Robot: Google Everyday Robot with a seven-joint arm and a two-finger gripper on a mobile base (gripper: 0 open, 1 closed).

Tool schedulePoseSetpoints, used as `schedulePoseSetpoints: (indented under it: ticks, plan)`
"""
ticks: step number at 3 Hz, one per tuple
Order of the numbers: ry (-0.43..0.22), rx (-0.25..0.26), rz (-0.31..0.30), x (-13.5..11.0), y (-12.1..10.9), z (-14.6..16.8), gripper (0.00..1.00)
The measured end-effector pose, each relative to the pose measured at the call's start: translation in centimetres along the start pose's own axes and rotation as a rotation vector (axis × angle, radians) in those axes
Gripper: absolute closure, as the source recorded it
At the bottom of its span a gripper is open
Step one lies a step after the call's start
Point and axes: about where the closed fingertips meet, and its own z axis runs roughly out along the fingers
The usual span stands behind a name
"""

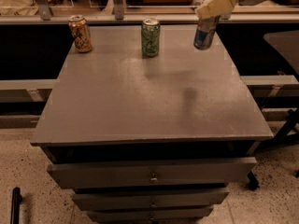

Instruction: Move redbull can near green can

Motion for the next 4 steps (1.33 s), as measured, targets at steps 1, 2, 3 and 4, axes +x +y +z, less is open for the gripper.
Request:
schedulePoseSetpoints:
  ticks: [1,2,3,4]
  plan:
    - [-0.062,-0.025,0.009,-2.7,-0.8,2.1,1.0]
    - [-0.088,-0.067,0.02,-4.3,-0.4,4.6,1.0]
    - [-0.054,-0.094,0.007,-4.6,0.3,7.4,1.0]
    - [-0.011,-0.111,0.0,-3.6,0.6,9.5,1.0]
